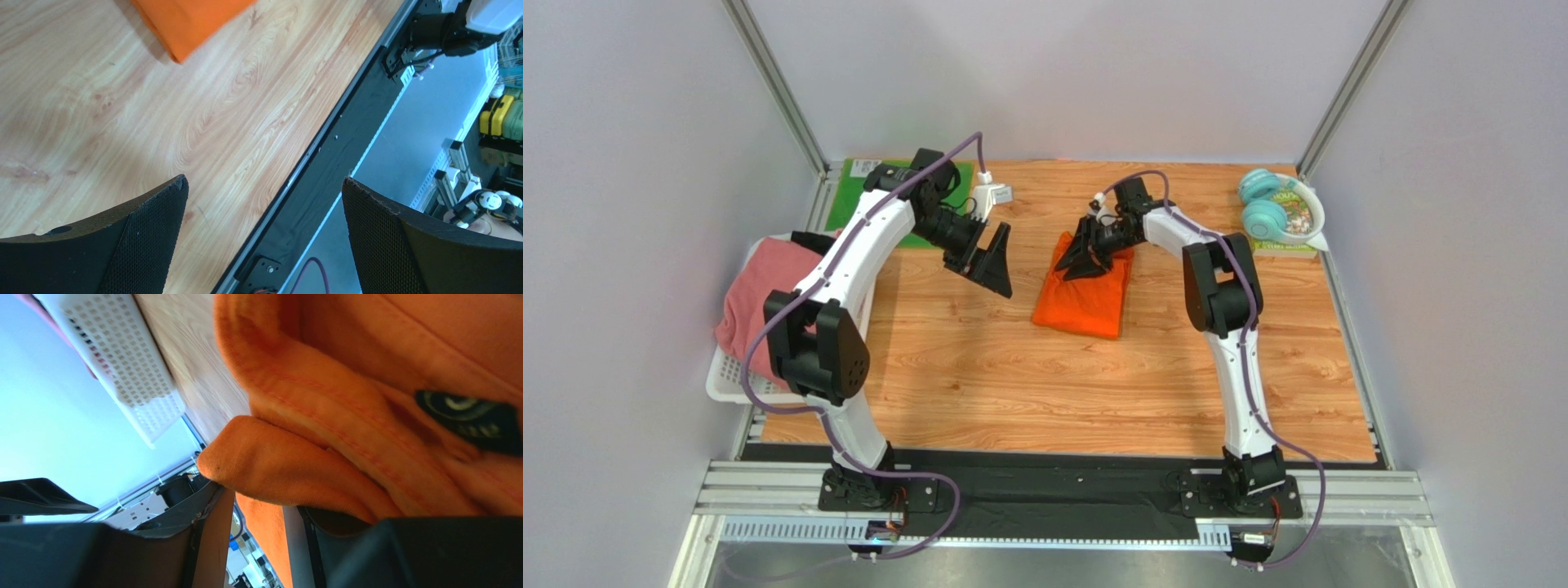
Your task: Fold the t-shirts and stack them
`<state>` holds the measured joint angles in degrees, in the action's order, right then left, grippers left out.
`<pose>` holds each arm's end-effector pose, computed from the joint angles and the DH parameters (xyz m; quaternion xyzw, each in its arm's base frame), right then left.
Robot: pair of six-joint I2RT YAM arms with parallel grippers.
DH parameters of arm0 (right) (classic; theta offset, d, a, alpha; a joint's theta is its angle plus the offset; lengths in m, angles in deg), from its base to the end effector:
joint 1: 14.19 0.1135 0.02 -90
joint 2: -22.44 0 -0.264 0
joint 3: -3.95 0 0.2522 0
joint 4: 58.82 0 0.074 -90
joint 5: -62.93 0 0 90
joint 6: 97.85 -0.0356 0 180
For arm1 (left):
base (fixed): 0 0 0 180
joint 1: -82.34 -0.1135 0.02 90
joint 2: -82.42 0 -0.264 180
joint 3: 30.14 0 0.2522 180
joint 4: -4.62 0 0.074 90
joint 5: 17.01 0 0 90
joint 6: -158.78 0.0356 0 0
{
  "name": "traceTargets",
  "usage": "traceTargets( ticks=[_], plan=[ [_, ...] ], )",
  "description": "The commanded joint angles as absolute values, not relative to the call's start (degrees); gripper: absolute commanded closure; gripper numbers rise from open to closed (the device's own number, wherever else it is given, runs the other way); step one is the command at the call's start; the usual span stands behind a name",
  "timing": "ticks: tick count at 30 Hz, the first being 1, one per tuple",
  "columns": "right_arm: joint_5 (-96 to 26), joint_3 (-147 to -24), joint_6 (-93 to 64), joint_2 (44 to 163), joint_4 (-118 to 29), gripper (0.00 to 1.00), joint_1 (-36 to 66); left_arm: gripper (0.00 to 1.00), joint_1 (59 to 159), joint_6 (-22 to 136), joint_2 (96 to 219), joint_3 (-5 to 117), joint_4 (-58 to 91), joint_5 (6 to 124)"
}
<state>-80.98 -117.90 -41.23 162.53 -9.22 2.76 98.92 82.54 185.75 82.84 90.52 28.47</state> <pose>0.4678 0.1727 0.1160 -0.0388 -0.8782 -0.4755 0.0341 0.3313 -0.1247 0.3161 0.2842 0.8749 -0.3787 0.1015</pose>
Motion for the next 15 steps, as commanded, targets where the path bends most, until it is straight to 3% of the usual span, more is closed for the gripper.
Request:
traceTargets(
  ticks=[1,5,7,15],
  plan=[
    [-86.65,-124.59,-42.55,166.48,-14.88,0.60,1.10,0.00,98.95,86.62,181.30,79.16,91.33,27.38],
    [-92.63,-124.60,-44.50,165.37,-18.07,0.59,1.28,0.00,98.95,86.89,180.86,76.52,90.98,27.11],
    [-92.64,-121.89,-44.06,162.20,-19.82,0.54,1.28,0.00,98.95,86.89,180.86,76.17,91.06,26.06],
    [-93.87,-115.63,-45.02,156.73,-23.25,0.54,-0.39,0.00,98.95,87.06,180.43,75.29,91.68,24.56]
  ],
)
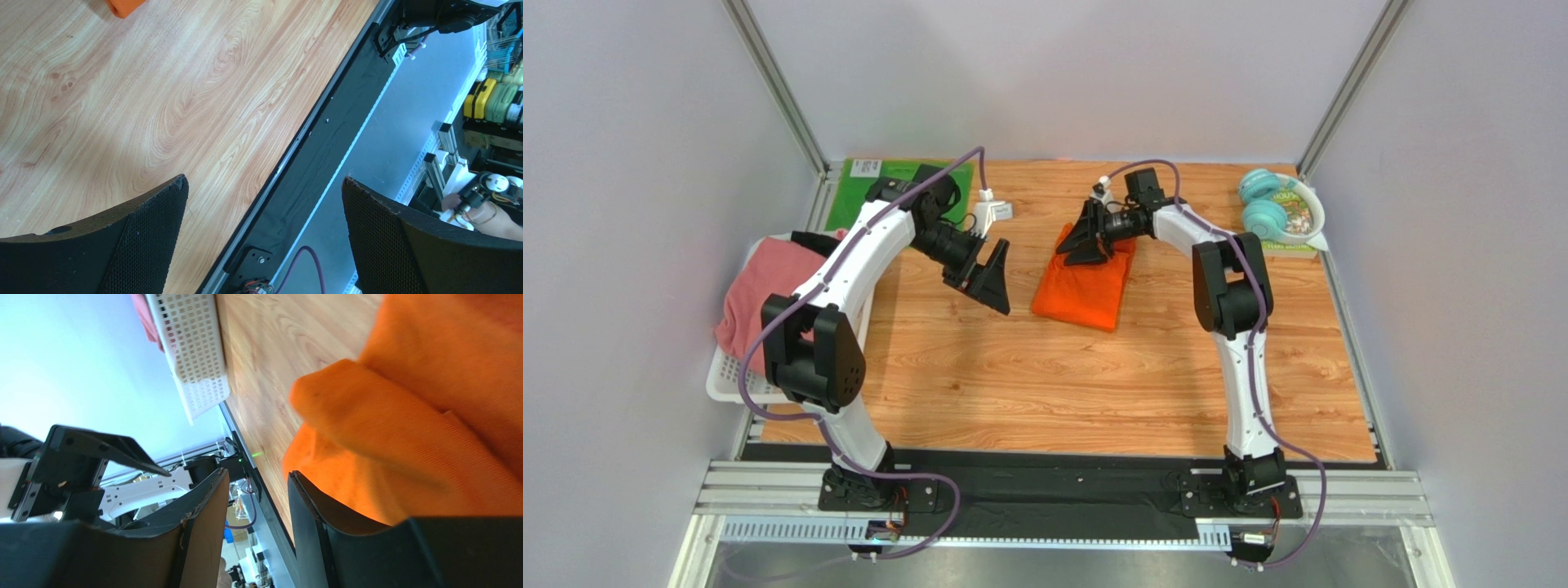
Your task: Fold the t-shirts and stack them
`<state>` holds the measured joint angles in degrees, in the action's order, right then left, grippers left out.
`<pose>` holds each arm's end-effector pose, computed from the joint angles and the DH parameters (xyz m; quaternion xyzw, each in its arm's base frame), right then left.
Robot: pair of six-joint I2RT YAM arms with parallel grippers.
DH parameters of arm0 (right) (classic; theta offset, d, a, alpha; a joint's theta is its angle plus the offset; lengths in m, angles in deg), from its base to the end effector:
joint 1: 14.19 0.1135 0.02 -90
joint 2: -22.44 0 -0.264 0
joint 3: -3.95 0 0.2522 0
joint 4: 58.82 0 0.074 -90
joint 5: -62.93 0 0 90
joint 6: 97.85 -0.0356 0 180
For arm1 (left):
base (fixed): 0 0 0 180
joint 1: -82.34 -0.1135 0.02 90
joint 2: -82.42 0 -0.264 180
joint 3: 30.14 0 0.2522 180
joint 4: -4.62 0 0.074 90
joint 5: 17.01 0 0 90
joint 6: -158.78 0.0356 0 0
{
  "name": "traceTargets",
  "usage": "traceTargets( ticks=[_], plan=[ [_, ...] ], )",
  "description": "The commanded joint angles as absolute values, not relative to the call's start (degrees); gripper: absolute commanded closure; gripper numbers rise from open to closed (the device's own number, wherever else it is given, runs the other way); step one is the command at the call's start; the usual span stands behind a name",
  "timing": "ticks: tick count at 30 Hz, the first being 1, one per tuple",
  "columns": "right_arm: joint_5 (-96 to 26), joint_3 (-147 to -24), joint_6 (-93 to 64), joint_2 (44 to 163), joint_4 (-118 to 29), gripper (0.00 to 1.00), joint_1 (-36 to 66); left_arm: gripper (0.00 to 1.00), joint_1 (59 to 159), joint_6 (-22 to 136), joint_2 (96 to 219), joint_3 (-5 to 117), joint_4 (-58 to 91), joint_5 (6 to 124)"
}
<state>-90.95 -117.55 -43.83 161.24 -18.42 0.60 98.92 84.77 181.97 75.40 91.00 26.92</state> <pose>0.4824 0.1604 0.1366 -0.0052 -0.8283 -0.5603 0.0046 0.3100 -0.1191 0.3028 0.2886 0.8710 -0.3903 0.0751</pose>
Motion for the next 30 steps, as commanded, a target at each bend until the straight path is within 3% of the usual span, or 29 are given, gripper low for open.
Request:
traceTargets(
  ticks=[1,11,21,30],
  plan=[
    [-93.78,-115.11,-45.02,157.78,-23.52,0.54,-0.39,0.00,98.95,87.15,180.25,75.11,91.77,24.65],
    [-91.85,-116.60,-46.17,169.04,-23.26,0.57,-3.46,0.00,98.95,88.73,178.75,74.41,94.05,25.79],
    [-92.91,-110.45,-45.99,150.60,-26.42,0.48,-6.01,0.00,98.95,89.09,177.88,74.85,95.72,25.96],
    [-93.17,-105.78,-46.69,159.10,-29.50,0.50,-7.33,0.00,98.95,90.05,176.47,74.14,96.95,26.40]
  ],
)
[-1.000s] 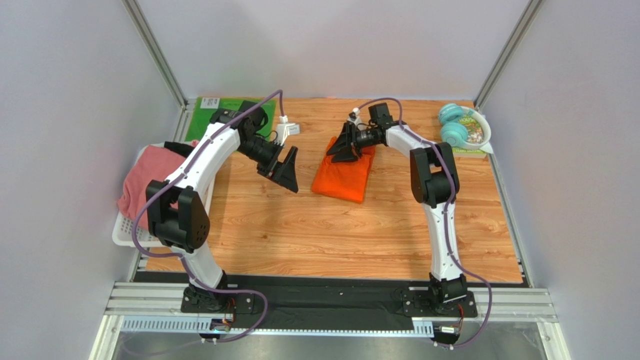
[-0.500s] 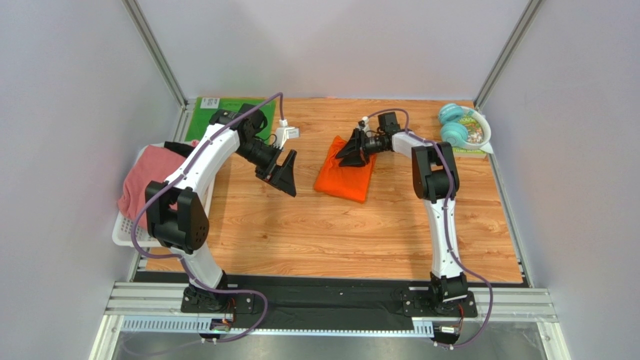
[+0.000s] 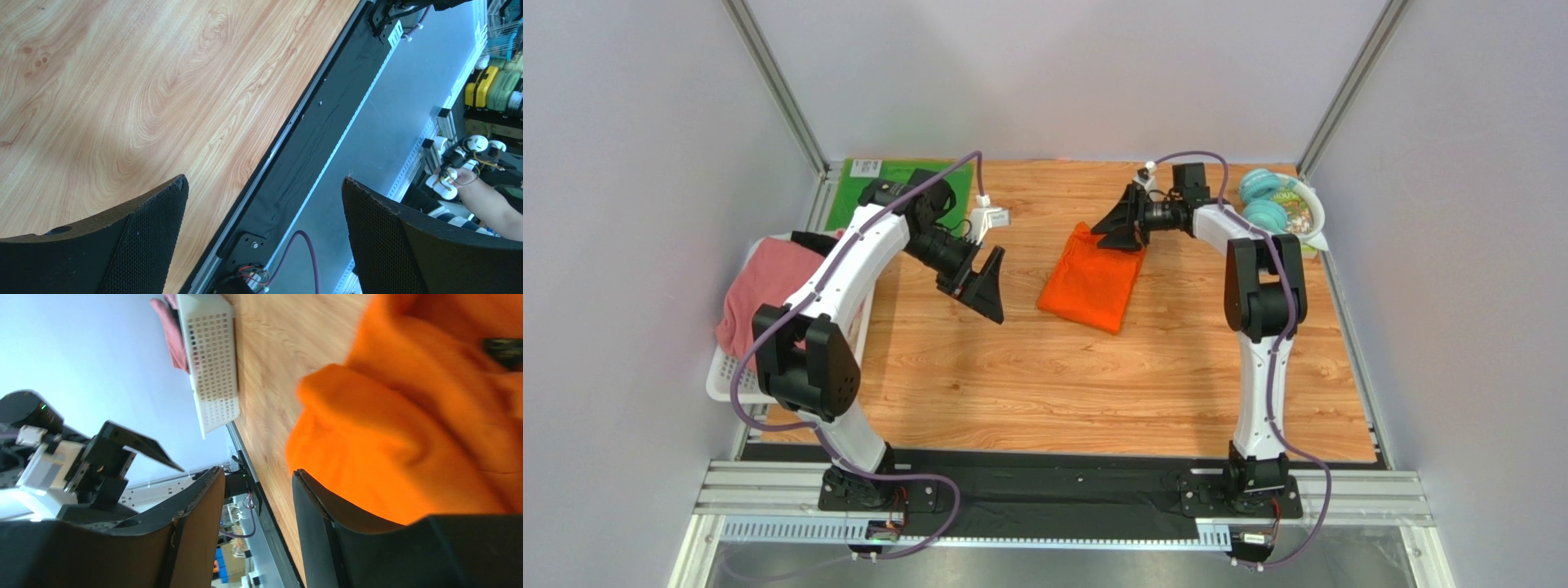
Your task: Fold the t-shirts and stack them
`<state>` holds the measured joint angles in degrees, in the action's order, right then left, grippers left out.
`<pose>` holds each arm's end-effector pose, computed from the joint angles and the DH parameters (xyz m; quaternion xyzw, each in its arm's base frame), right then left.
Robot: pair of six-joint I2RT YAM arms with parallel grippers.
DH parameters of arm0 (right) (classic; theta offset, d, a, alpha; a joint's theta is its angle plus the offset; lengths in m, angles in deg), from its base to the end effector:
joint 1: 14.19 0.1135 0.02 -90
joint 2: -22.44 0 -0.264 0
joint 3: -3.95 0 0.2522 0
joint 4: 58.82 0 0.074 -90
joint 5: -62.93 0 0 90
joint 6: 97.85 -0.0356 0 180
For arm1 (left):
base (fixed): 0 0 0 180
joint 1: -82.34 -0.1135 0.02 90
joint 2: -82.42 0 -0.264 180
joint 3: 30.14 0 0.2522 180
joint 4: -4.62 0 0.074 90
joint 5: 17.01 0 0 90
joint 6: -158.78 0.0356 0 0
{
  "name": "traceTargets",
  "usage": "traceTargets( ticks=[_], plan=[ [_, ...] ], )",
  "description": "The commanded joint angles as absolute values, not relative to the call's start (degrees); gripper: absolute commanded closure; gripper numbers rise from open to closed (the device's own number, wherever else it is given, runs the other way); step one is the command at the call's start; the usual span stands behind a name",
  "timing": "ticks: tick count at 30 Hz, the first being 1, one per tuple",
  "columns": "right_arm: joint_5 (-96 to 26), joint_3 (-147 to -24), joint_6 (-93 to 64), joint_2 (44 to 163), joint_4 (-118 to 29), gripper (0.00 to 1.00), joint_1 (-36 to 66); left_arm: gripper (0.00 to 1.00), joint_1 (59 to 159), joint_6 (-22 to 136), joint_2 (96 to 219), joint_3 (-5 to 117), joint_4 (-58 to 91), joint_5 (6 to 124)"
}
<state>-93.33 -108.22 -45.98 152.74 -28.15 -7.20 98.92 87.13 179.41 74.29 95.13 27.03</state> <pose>0.4810 0.0918 0.1699 0.0252 0.8067 0.5855 0.0758 0.2938 -0.1142 0.3102 0.2983 0.8695 -0.3888 0.0617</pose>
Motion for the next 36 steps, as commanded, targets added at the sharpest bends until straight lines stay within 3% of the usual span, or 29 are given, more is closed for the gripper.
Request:
traceTargets(
  ticks=[1,8,17,23,36],
  plan=[
    [-93.17,-105.70,-46.69,160.41,-29.50,0.50,-7.33,0.00,98.95,90.31,176.38,74.32,97.30,26.49],
    [-92.64,-106.49,-47.22,163.15,-29.50,0.51,-8.03,0.00,98.95,91.37,175.50,75.20,99.24,27.46],
    [-92.46,-110.25,-50.82,150.85,-31.52,0.50,-2.86,0.00,98.95,91.63,174.62,74.41,99.06,27.20],
    [-92.11,-119.04,-53.98,158.57,-31.34,0.51,1.10,0.00,98.95,91.98,174.36,74.41,99.59,27.46],
    [-91.85,-123.35,-58.29,172.54,-35.04,0.53,-0.92,0.00,98.95,93.30,173.31,73.53,100.65,28.16]
  ],
)
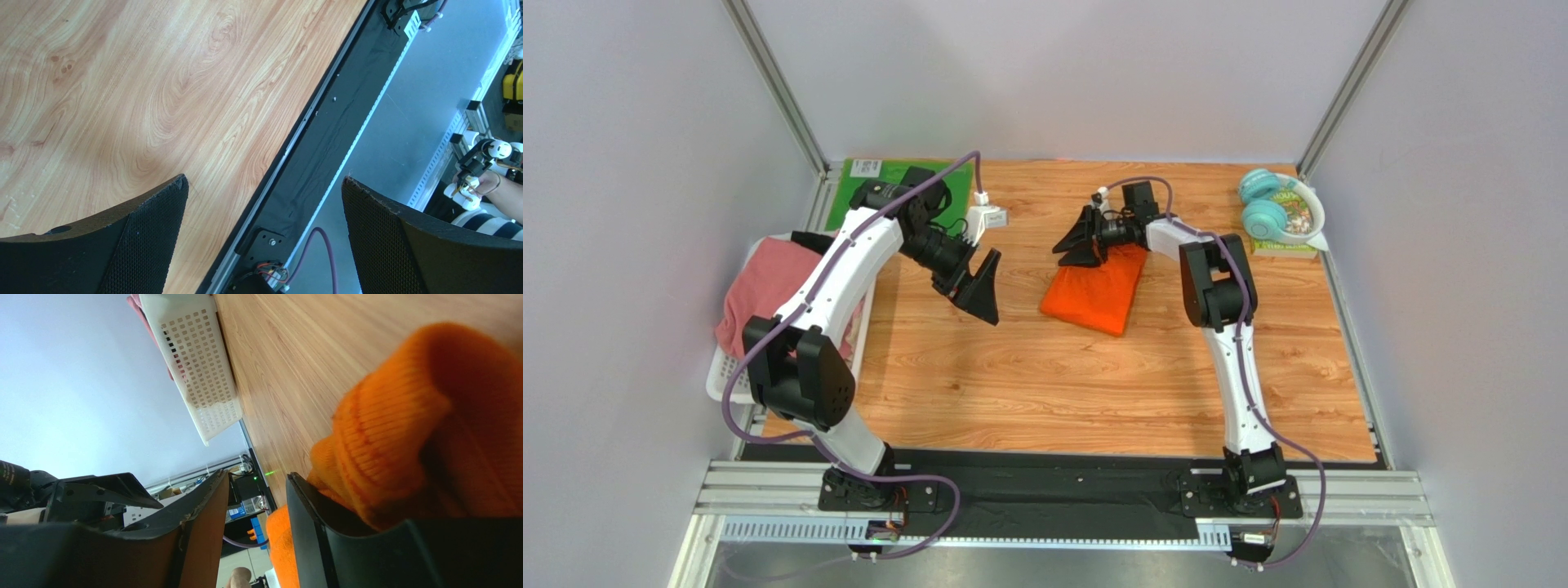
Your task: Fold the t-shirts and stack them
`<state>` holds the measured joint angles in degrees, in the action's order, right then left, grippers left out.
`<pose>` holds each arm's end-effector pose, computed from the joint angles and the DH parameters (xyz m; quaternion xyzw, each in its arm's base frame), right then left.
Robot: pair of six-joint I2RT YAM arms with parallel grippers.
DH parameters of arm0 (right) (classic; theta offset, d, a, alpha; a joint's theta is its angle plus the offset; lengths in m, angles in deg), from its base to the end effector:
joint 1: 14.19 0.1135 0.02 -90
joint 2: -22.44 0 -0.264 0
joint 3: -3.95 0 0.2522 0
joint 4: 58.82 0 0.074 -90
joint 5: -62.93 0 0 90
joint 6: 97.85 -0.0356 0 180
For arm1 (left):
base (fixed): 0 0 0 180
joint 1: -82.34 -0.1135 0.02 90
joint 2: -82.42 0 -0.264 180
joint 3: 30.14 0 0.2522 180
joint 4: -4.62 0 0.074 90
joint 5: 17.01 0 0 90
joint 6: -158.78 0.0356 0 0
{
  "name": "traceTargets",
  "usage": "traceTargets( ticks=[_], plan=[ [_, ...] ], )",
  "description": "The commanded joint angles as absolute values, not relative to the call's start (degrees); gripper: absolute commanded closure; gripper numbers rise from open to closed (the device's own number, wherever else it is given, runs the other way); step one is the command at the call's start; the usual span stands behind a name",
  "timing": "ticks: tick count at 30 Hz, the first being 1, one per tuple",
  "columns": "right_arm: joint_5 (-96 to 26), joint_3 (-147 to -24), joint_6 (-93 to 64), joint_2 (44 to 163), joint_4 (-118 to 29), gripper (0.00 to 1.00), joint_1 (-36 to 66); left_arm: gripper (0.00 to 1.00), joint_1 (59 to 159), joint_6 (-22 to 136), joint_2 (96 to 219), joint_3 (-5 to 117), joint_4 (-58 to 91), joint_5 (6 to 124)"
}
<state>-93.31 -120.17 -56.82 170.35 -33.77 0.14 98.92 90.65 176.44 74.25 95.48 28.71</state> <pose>0.5079 0.1634 0.0855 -0.0501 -0.8057 -0.5899 0.0178 0.2833 -0.1103 0.3241 0.3334 0.8613 -0.3716 0.0940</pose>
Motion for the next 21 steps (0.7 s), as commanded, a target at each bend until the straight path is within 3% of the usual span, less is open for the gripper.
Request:
traceTargets(
  ticks=[1,6,13,21],
  plan=[
    [-92.02,-123.88,-58.38,173.08,-35.04,0.53,-1.09,0.00,98.95,93.30,173.13,73.27,100.64,28.16],
    [-93.26,-124.86,-58.74,170.73,-34.95,0.53,-1.00,0.00,98.95,93.04,171.73,71.69,100.56,28.34],
    [-91.24,-112.74,-52.15,152.03,-31.17,0.49,0.22,0.00,98.95,91.90,170.40,70.89,99.68,27.81],
    [-88.86,-97.99,-46.70,142.94,-28.53,0.48,3.39,0.00,98.95,89.88,167.86,67.82,97.30,29.04]
  ],
)
